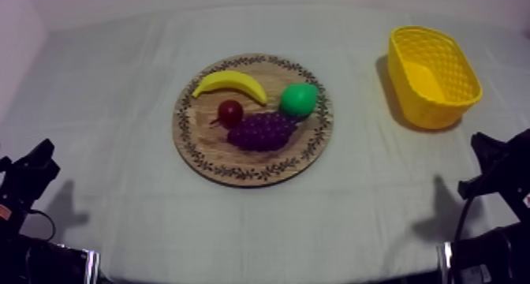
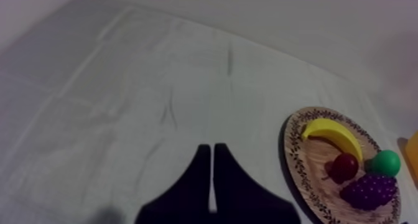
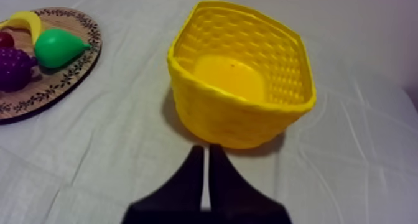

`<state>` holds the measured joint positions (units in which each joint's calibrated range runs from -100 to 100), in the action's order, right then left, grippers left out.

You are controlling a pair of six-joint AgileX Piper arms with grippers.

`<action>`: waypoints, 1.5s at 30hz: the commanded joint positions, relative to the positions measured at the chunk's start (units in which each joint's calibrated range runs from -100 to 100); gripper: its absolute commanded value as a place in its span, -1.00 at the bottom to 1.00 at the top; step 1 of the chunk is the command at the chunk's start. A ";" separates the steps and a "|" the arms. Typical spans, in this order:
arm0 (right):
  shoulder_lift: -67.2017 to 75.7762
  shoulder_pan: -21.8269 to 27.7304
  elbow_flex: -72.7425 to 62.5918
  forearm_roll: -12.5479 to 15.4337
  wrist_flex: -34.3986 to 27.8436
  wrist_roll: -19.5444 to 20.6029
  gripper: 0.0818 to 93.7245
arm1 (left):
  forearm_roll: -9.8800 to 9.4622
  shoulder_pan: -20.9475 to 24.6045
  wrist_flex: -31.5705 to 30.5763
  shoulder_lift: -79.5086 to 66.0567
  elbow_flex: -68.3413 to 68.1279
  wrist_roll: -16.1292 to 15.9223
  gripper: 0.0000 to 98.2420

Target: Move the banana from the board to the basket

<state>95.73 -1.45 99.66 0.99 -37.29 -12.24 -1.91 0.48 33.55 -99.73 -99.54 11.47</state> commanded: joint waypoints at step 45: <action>-6.56 3.26 -3.06 8.82 7.73 -3.74 -0.99 | -0.02 -0.01 -0.01 -0.01 -0.01 0.00 -1.00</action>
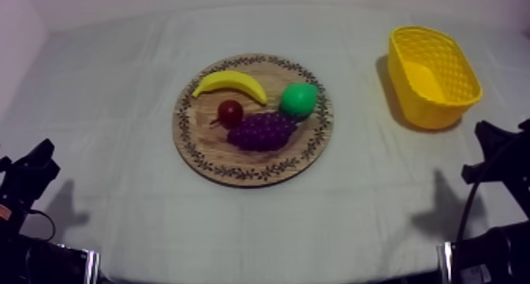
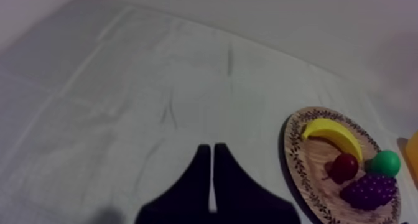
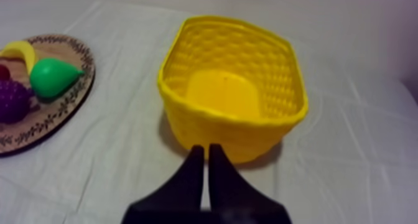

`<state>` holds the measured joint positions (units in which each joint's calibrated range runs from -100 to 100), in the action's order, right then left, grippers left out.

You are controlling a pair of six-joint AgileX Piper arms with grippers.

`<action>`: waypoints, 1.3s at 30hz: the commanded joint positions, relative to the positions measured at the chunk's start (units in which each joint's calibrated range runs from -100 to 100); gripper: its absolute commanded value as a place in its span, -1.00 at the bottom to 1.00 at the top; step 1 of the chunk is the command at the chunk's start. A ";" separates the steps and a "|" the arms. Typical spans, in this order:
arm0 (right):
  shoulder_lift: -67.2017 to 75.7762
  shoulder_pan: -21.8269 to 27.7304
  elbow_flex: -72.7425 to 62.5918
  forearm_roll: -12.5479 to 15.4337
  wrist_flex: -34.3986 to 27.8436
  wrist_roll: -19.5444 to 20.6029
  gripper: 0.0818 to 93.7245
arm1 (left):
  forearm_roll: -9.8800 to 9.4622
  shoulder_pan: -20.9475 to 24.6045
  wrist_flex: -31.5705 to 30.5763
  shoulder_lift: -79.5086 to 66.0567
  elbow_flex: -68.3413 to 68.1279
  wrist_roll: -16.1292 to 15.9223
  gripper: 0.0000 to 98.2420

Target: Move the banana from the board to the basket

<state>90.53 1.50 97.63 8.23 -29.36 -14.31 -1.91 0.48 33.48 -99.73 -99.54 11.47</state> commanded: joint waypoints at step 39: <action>-63.36 -11.13 -69.04 9.97 -30.79 -14.21 -0.99 | -0.02 -0.01 0.07 -0.01 -0.01 0.00 -1.00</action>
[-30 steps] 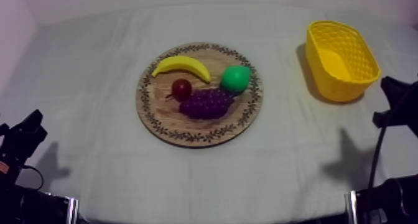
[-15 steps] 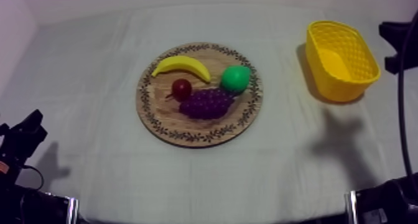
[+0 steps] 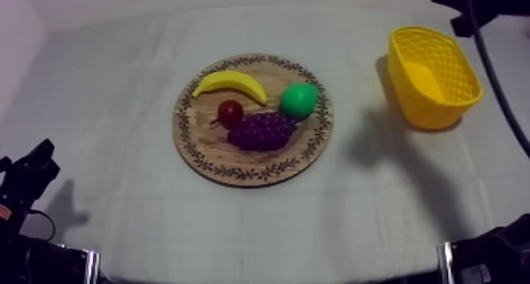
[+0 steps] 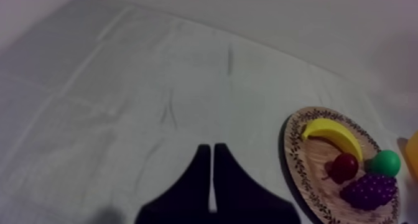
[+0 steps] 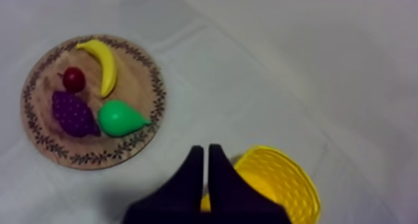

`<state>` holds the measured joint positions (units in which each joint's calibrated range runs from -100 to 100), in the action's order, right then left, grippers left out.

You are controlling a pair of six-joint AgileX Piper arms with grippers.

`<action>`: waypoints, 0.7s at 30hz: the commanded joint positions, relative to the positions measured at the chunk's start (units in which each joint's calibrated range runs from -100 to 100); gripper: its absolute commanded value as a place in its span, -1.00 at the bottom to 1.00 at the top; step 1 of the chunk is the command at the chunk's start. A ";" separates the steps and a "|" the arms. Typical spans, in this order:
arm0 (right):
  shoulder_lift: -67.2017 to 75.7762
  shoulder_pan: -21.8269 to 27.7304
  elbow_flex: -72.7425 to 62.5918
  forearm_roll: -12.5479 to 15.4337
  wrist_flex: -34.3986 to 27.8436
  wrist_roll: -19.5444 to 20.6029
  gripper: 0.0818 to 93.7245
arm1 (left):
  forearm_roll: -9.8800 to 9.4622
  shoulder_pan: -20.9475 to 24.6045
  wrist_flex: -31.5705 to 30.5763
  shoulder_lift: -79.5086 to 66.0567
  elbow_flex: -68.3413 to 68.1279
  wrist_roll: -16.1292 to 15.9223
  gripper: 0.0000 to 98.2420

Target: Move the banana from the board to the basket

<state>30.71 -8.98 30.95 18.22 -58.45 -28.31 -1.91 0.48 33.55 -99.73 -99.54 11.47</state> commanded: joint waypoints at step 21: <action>-30.58 -8.14 -26.90 -0.39 -14.30 -5.11 -0.98 | -0.02 -0.01 0.00 -0.01 -0.01 0.01 -1.00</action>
<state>2.63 -16.47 6.12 18.02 -72.53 -33.50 -1.91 0.48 33.55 -99.73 -99.54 11.47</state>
